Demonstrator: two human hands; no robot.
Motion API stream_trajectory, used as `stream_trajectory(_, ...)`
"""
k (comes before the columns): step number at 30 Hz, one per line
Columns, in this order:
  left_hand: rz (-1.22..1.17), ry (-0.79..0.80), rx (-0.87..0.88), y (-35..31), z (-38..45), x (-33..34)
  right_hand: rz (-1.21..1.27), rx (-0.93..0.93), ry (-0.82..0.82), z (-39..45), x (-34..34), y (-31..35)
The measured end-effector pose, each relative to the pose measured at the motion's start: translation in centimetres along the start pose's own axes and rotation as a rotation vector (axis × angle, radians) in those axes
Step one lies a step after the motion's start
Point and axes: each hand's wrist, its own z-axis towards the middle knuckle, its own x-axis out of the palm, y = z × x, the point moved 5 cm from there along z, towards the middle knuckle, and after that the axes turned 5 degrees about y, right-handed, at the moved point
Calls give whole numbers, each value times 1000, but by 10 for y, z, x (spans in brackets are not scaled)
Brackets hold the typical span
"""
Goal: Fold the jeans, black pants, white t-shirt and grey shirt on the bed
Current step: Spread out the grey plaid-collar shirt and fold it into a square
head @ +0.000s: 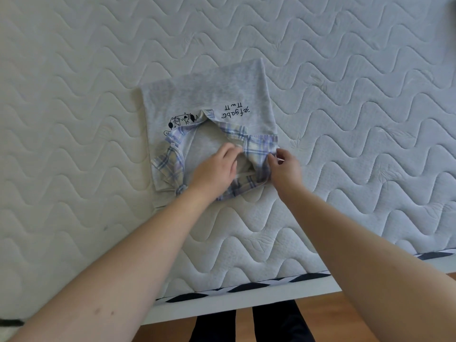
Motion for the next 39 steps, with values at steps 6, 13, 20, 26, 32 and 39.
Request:
stream_trajectory(6,-133,277,-77,-7,73,-6,-37,-117,1,3,-8,2)
stream_trajectory(13,-87,575,-167,17,97,-29,-49,-197,223,-6,-5,10)
stream_trajectory(20,-465,401,-355,36,78,-46,-101,-101,307,-21,14,1)
stream_trajectory(26,-410,85,-386,43,90,-56,37,63,393,-30,25,2)
stream_trajectory(32,-334,-69,-233,20,74,-50,-267,73,261,-28,35,10)
stream_trajectory(39,34,5,-8,6,-25,-1,31,180,327,-27,33,0)
